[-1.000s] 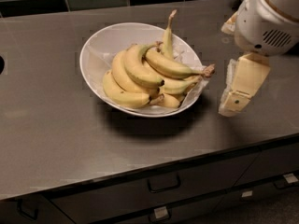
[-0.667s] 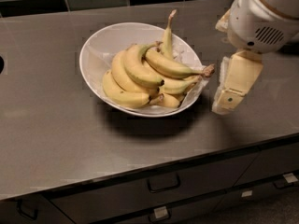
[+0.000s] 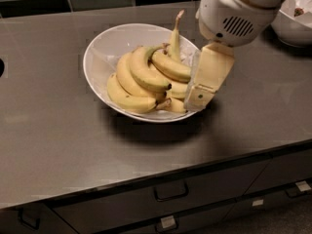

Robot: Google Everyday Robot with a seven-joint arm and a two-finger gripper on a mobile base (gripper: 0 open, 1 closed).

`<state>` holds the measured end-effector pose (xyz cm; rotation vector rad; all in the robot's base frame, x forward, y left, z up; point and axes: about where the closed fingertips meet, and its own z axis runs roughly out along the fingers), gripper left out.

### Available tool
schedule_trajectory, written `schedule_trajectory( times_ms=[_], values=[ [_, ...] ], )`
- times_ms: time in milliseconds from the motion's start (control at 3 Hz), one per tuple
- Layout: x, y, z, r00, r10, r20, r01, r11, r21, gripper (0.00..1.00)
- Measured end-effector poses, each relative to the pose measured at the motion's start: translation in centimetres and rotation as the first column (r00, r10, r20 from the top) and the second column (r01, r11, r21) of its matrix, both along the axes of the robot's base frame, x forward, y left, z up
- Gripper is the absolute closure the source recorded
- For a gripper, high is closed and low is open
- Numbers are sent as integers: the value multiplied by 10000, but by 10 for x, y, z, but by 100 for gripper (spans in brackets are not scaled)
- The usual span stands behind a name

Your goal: Pick banana from white bowl

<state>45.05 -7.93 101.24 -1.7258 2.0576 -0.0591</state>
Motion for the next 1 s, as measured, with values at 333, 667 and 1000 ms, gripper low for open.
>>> schedule_trajectory(
  times_ms=[333,667,1000],
  values=[
    [4,18,1,9991,-413,91,407,9974,598,0],
    [4,18,1,9991,-413,91,407,9974,597,0],
    [11,32,-3,9993,-381,-63,383,9986,359,0]
  ],
)
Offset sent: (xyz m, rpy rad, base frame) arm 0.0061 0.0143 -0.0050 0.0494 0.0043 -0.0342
